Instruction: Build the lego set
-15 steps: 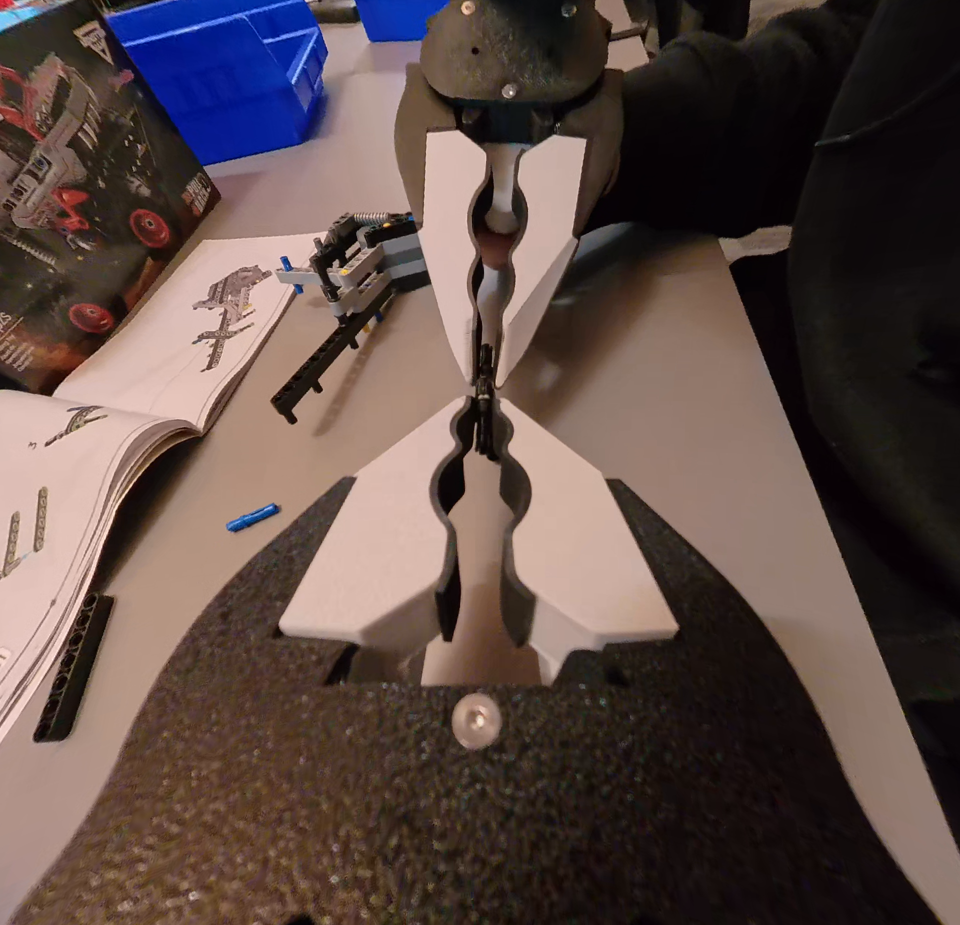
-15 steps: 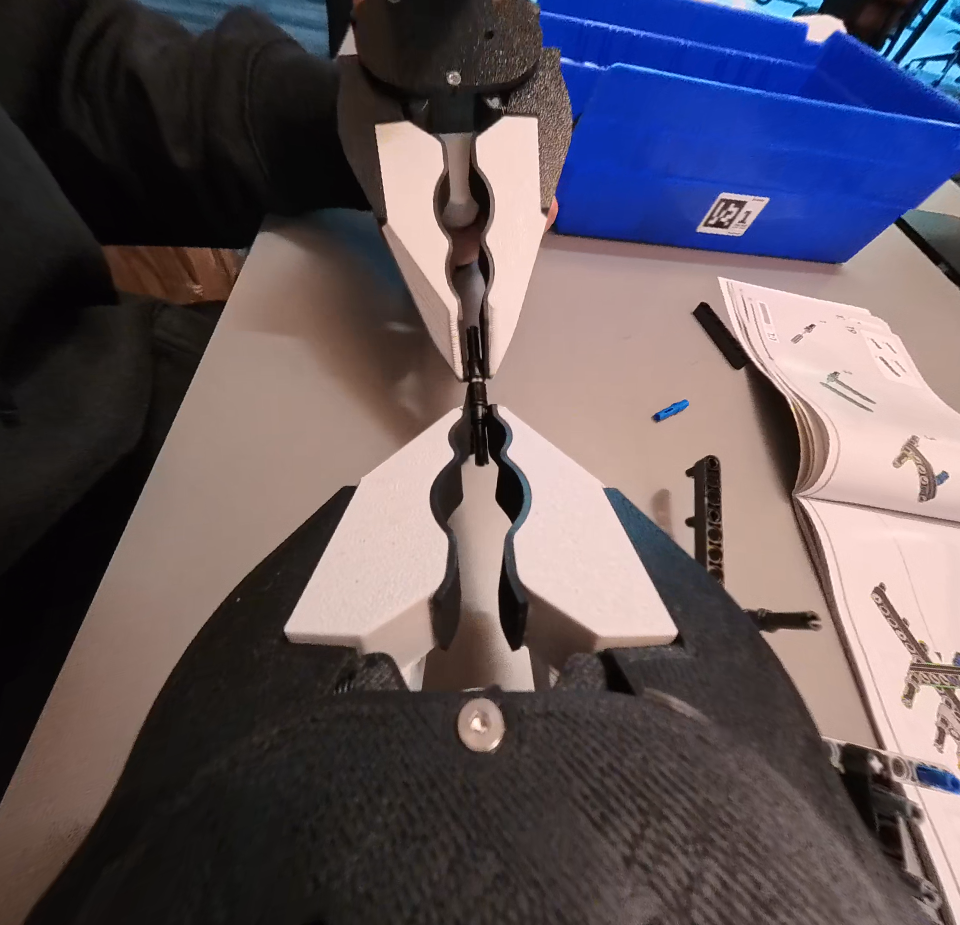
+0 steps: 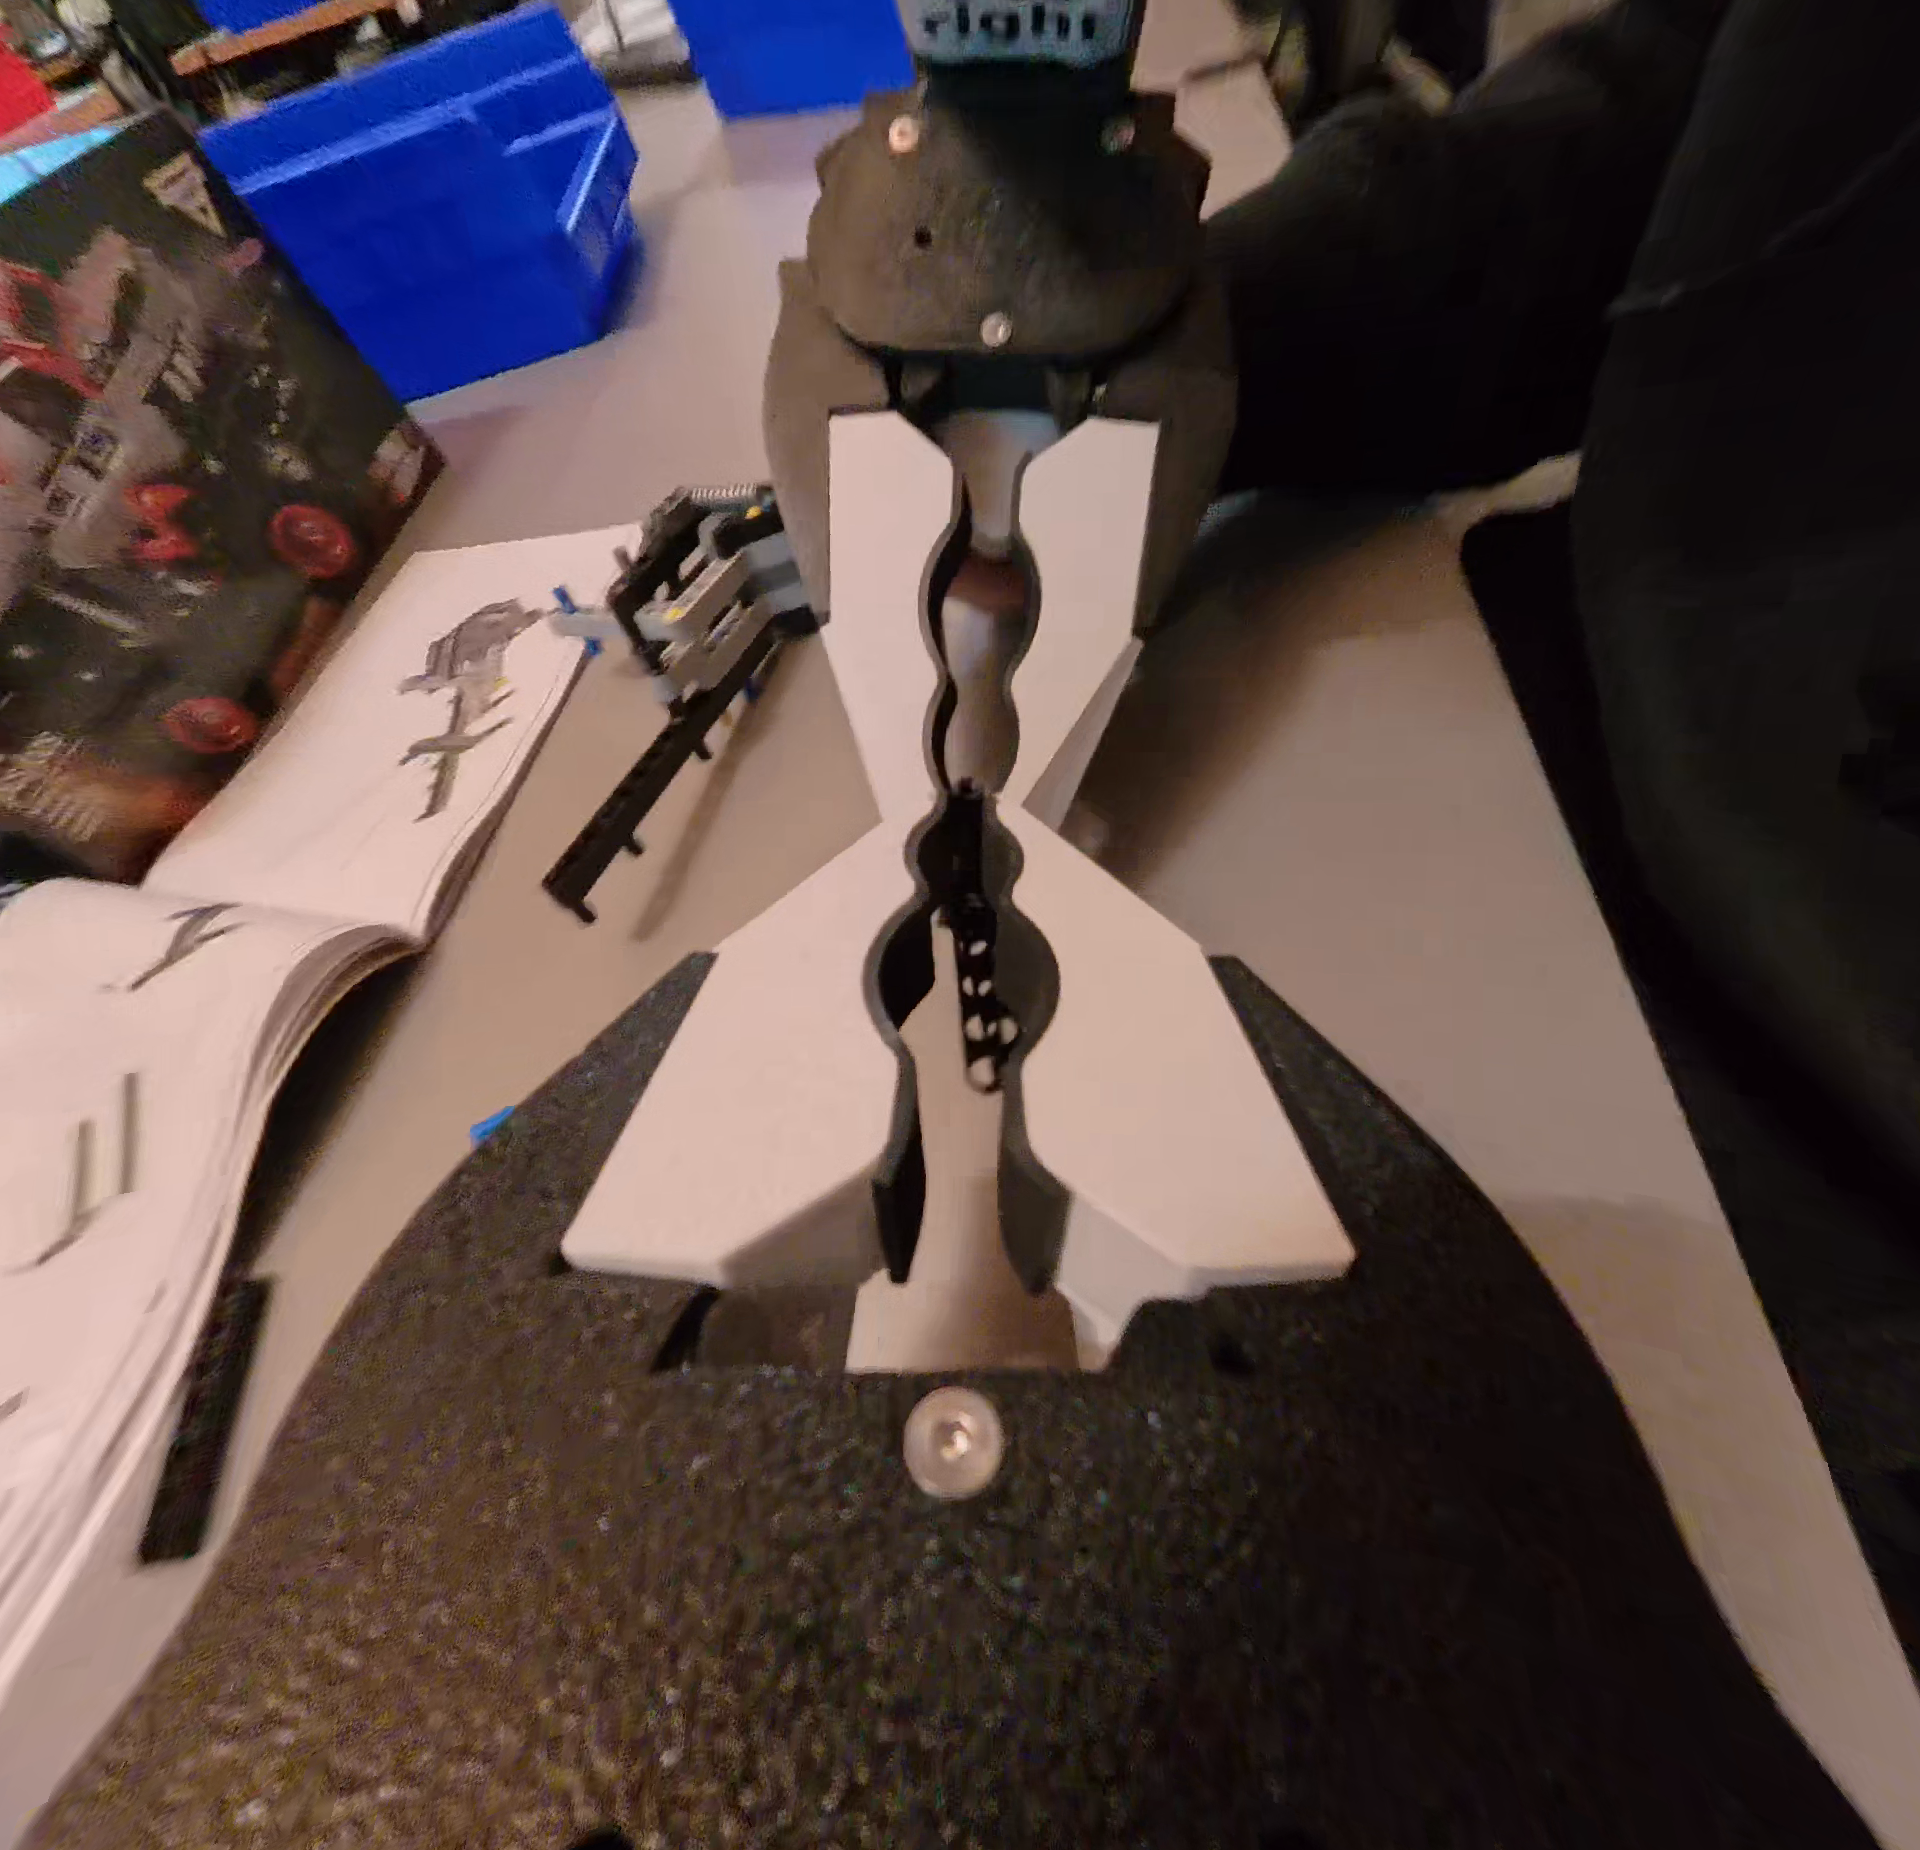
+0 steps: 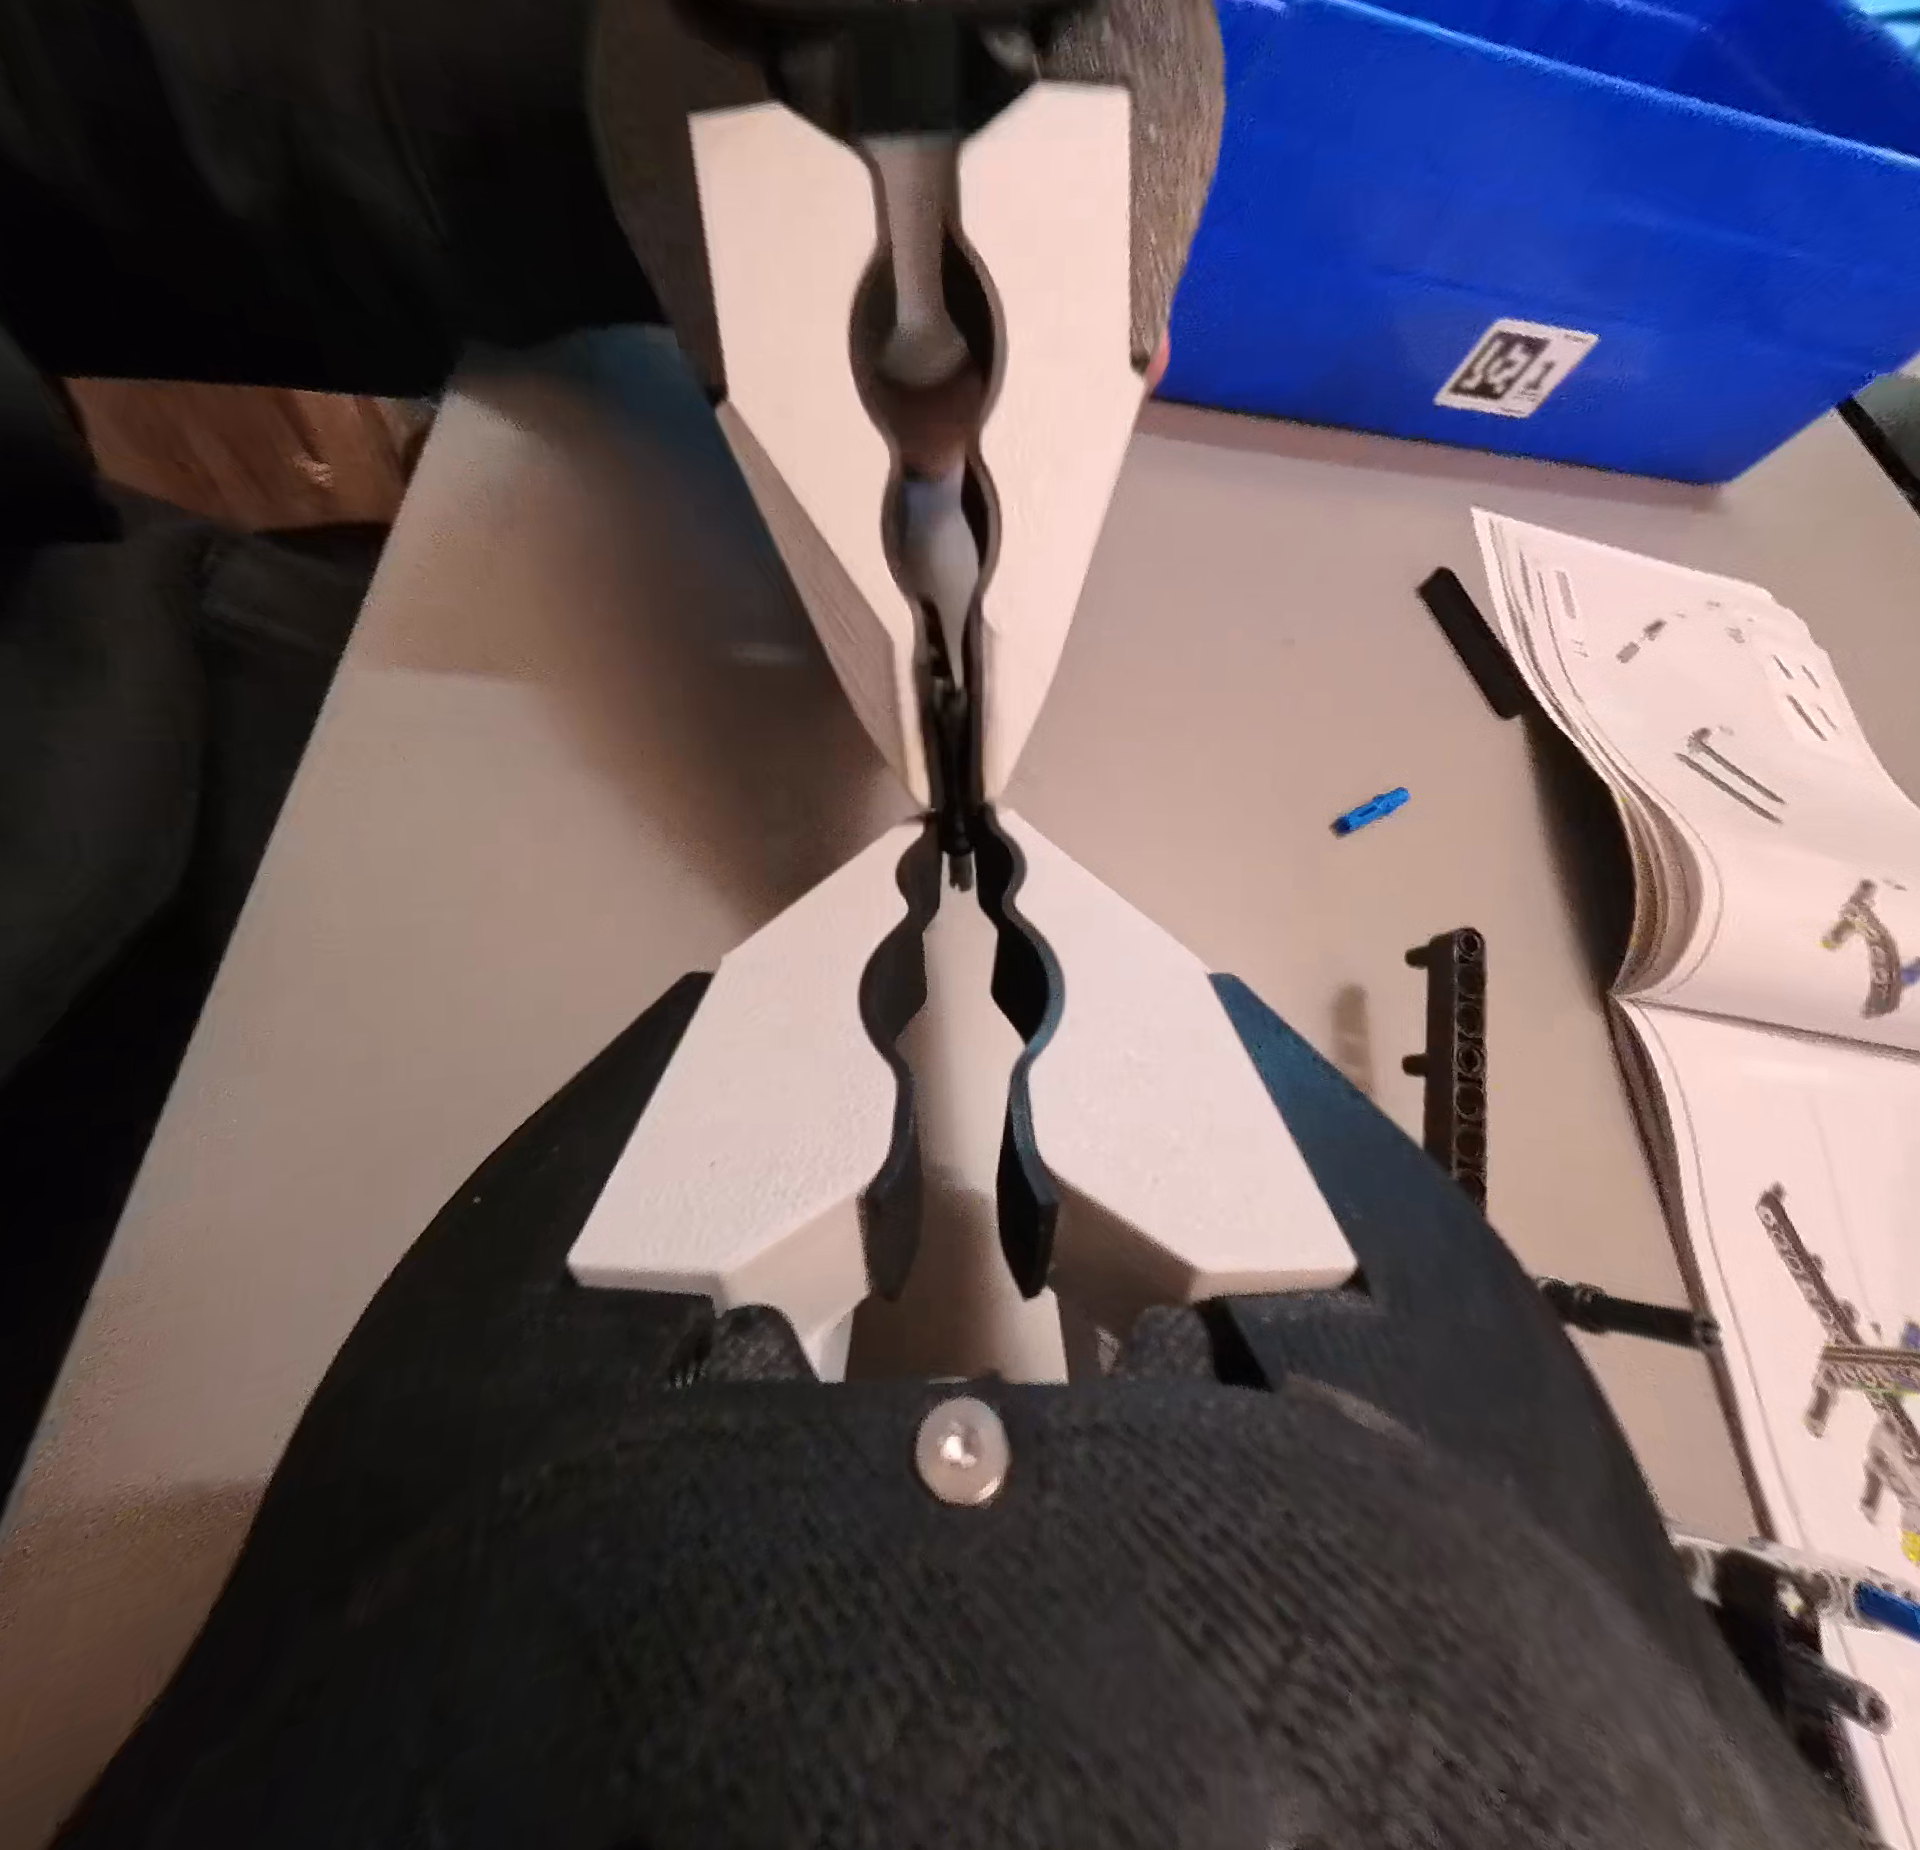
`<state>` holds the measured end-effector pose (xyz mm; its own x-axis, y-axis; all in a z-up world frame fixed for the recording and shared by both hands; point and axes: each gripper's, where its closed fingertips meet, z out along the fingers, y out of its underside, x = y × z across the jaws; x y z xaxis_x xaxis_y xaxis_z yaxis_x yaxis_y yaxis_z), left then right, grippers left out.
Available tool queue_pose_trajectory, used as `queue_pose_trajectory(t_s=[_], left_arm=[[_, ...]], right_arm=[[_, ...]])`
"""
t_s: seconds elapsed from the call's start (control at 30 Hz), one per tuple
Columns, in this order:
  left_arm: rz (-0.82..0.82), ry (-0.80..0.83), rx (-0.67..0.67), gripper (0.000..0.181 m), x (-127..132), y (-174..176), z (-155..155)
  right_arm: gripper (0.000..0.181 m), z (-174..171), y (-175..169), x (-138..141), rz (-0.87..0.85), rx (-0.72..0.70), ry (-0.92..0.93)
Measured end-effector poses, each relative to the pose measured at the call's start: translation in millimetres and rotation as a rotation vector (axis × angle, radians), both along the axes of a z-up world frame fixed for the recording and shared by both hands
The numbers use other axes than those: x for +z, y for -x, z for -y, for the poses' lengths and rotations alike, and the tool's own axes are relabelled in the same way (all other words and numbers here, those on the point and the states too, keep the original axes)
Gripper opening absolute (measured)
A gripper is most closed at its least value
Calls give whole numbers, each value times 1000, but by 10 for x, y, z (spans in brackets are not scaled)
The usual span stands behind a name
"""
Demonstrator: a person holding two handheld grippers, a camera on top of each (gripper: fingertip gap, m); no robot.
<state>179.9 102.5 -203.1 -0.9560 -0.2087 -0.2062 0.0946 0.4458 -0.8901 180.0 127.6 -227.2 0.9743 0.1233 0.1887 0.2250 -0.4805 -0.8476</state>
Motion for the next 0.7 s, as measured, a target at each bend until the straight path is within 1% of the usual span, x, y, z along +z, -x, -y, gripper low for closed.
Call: queue_pose_trajectory(t_s=[0.03, 0.1, 0.17, 0.3, 0.47, 0.57, 0.7], left_arm=[[1, -32, 2, 2, 9, 6, -49], [18, -24, 12, 2, 84, 1, -124], [27, -25, 18, 2, 96, -1, -169], [42, -45, 41, 3, 43, -15, -183], [49, -86, 75, 2, -5, -42, -234], [54, -135, 100, 4, -67, -66, -249], [30, -137, 109, 8, -120, -73, -268]], right_arm=[[4, -8, 8, 14, -16, 1, -7], [4, -9, -8, 116, -44, -6, -71], [4, 3, -20, 162, -69, 0, -98], [4, -12, -30, 101, -8, -16, -65], [4, 1, -41, 107, 10, -26, -71], [4, -1, -68, 69, 73, -49, -55], [4, -7, -75, 43, 202, -61, -54]])
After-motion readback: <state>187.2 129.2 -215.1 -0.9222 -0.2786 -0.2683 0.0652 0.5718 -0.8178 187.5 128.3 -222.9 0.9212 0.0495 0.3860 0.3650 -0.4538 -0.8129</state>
